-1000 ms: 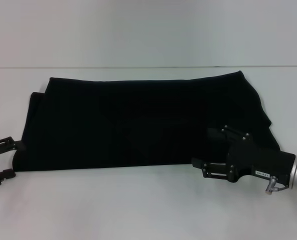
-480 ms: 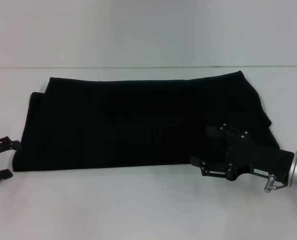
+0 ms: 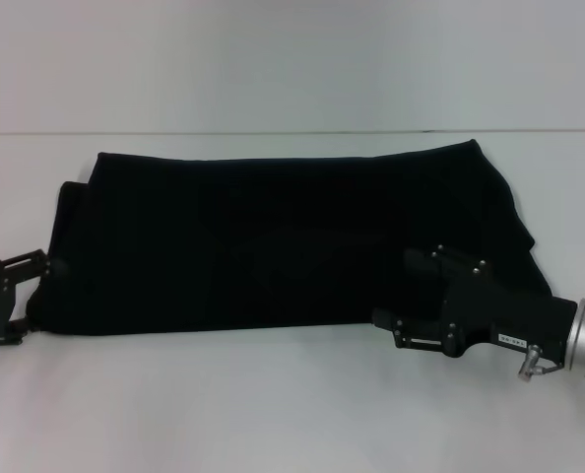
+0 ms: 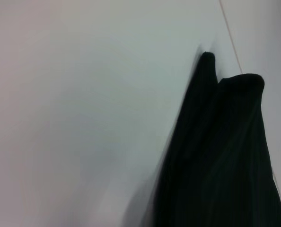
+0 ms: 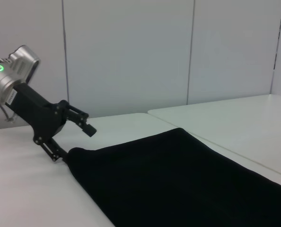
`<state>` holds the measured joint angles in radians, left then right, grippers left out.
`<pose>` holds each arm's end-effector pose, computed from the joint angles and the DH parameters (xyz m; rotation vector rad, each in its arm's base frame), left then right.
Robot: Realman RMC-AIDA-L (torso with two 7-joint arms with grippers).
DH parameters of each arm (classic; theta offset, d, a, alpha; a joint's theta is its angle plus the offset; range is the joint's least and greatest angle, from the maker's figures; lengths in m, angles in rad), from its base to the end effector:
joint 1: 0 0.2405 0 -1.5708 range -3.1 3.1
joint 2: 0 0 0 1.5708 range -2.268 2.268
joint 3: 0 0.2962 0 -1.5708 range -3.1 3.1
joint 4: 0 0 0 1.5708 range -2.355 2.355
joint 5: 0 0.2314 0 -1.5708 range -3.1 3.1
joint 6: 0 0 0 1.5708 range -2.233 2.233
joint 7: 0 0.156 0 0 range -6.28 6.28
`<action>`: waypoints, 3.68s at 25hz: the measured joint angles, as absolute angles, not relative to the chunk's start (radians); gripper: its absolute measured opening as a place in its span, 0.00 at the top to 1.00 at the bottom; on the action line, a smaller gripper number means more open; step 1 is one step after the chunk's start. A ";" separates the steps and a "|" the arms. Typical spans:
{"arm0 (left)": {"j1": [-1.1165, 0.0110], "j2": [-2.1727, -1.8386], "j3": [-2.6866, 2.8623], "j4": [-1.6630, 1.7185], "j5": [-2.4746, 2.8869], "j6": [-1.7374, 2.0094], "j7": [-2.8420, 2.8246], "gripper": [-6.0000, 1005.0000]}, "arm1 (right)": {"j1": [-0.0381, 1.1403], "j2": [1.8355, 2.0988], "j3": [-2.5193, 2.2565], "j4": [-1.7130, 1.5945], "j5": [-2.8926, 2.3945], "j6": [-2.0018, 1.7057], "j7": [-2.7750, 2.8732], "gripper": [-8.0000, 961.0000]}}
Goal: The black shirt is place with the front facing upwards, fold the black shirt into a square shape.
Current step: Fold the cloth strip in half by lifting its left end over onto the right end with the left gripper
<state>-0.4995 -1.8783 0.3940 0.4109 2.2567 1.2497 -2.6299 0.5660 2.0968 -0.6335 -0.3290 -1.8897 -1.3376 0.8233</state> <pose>-0.4337 0.3686 0.0427 -1.4089 -2.2974 -0.7460 0.3147 0.3666 -0.0880 -2.5857 0.3016 0.6677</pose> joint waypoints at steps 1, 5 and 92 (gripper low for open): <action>-0.504 -1.879 0.394 0.411 2.257 1.242 -2.630 0.09 | 0.566 2.097 -0.634 -0.326 -1.890 -1.338 0.823 0.01; -0.521 -1.886 0.397 0.410 2.257 1.226 -2.622 0.12 | 0.567 2.097 -0.634 -0.321 -1.890 -1.338 0.822 0.01; -0.917 -2.166 0.645 0.228 2.055 1.251 -2.310 0.94 | 0.414 2.092 -0.558 -0.308 -1.886 -1.351 0.866 0.02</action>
